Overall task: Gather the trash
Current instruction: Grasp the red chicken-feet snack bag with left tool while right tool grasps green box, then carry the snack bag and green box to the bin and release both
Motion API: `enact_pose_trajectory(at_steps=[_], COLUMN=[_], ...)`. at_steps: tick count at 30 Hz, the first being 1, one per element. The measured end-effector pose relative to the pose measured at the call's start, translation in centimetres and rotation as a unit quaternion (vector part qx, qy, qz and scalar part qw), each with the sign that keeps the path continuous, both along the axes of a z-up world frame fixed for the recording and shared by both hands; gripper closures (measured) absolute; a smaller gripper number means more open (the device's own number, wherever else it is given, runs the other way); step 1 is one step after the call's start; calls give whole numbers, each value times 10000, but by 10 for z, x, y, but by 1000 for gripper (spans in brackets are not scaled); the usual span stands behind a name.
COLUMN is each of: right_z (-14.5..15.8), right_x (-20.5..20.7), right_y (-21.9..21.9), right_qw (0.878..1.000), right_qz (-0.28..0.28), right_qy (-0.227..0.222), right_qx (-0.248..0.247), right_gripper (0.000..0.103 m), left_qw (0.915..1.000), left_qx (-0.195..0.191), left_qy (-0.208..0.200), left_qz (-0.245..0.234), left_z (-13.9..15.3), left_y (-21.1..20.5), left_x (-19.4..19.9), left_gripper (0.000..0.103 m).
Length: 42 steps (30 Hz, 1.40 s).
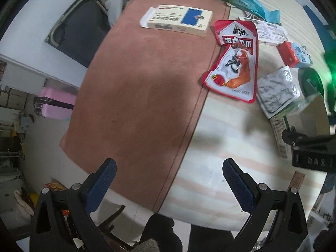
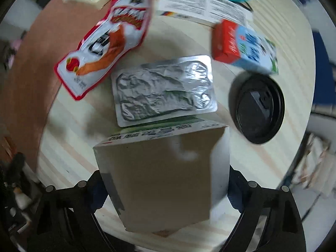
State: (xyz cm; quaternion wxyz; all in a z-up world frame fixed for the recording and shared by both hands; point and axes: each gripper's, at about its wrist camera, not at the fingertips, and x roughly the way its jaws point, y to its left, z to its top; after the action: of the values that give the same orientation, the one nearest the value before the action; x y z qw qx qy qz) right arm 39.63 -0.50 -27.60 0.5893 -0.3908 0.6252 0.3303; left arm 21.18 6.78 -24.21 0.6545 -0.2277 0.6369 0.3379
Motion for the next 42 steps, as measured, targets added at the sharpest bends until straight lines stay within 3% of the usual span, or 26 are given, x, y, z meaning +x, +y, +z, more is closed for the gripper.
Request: enact_pose_trajectory(at_steps=[3, 9, 15, 17, 18, 22, 23, 30, 42], right_z=[11, 26, 16, 11, 10, 8, 10, 12, 51], right_x=[21, 70, 99, 106, 107, 107, 107, 119, 73], right_y=[-22, -80, -101, -103, -103, -103, -101, -103, -120], right_qw=[9973, 9803, 9669, 9647, 9649, 9657, 9657, 9652, 9559], right_qz=[-638, -1877, -2479, -2566, -2562, -2526, -2521, -2511, -2648], right_qy=[183, 91, 72, 70, 56, -26, -43, -103, -259], right_qx=[299, 599, 607, 591, 576, 608, 617, 725, 1243], right_gripper=[13, 13, 13, 13, 13, 13, 13, 13, 14], left_qw=[9995, 9961, 9928, 9918, 9921, 9886, 9882, 9886, 9841], left_qx=[-220, -582, -831, -799, -704, -486, -450, -461, -314], left_qy=[-239, -541, -389, -315, -264, -391, -362, -497, -1260], left_qz=[-51, -395, -774, -946, -1003, -1367, -1418, -1347, -1210], left_z=[1, -15, -57, -69, -69, -58, -57, -43, 31], left_y=[13, 45, 58, 53, 49, 33, 30, 24, -4], left_x=[18, 76, 126, 136, 138, 135, 134, 112, 57], left_gripper=[0, 0, 1, 14, 14, 52, 56, 60, 61])
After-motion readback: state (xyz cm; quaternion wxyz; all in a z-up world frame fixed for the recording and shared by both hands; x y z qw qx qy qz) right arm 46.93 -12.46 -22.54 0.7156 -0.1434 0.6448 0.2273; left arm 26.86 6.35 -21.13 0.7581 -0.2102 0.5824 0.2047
